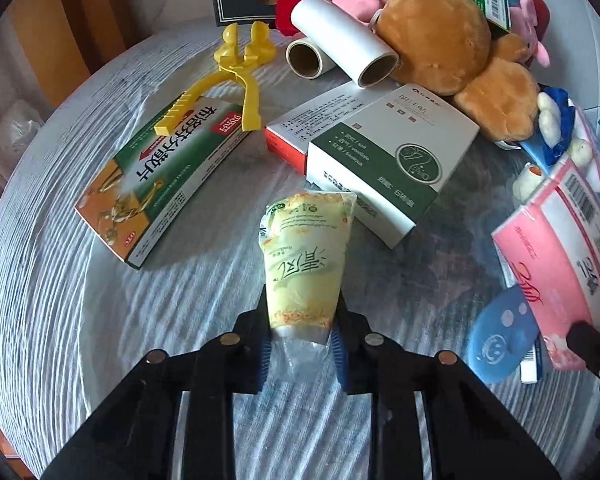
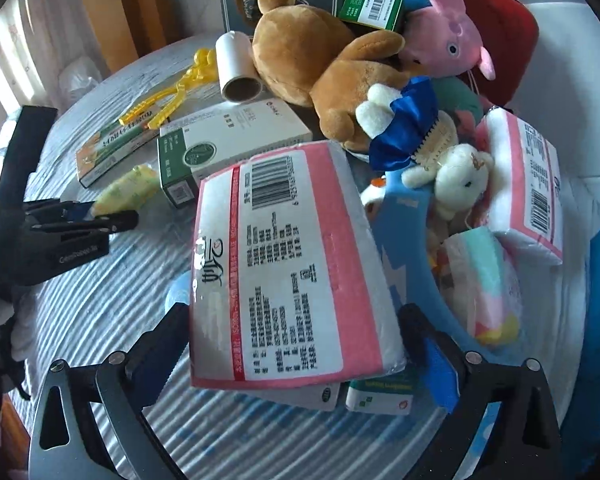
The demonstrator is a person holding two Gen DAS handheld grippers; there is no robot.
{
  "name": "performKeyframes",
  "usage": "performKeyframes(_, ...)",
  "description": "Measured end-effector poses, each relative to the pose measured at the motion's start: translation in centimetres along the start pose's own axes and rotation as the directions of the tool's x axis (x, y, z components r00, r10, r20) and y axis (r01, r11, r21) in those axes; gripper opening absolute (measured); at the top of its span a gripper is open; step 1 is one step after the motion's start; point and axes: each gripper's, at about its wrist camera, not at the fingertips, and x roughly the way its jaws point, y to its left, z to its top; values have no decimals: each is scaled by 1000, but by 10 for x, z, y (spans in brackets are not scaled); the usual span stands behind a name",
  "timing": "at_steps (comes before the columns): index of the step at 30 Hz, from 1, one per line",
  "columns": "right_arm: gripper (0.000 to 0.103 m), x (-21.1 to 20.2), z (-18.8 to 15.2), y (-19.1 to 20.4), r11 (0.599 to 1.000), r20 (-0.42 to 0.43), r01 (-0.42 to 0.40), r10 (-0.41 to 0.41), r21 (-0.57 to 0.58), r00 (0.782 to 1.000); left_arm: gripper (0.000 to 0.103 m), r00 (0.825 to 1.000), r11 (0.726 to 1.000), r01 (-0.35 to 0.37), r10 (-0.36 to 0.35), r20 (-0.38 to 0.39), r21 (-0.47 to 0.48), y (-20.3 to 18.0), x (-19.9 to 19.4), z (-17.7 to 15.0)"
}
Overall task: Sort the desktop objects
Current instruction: 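Grasp the yellow-green sachet with the left tool while the right tool grasps the pink tissue pack, then carry the sachet and tissue pack in both tools over the blue crate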
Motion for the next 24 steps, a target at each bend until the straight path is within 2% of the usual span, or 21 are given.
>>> performKeyframes(4, 89, -17, -2, 2, 1000, 39, 21, -21, 2, 999, 22, 999, 1000, 2, -3, 35, 25, -11, -20, -13)
performKeyframes(8, 88, -47, -6, 2, 1000, 115, 24, -25, 13, 993, 22, 994, 999, 20, -23, 106, 38, -15, -58, -23)
performKeyframes(11, 88, -78, -12, 3, 999, 186, 42, -44, 16, 981, 22, 983, 998, 19, -30, 178, 62, -26, -91, -22)
performKeyframes(14, 88, -114, -21, 3, 998, 263, 57, -63, 33, 963, 22, 966, 996, 26, -48, 255, 88, -41, -130, -27)
performKeyframes(18, 88, -172, -35, -1, 995, 378, 82, -101, 65, 921, 22, 940, 990, 42, -85, 332, 134, -60, -172, -31)
performKeyframes(24, 88, -270, -62, -24, 979, 537, 126, -195, 162, 821, 22, 892, 968, 82, -178, 416, 238, -104, -224, -35)
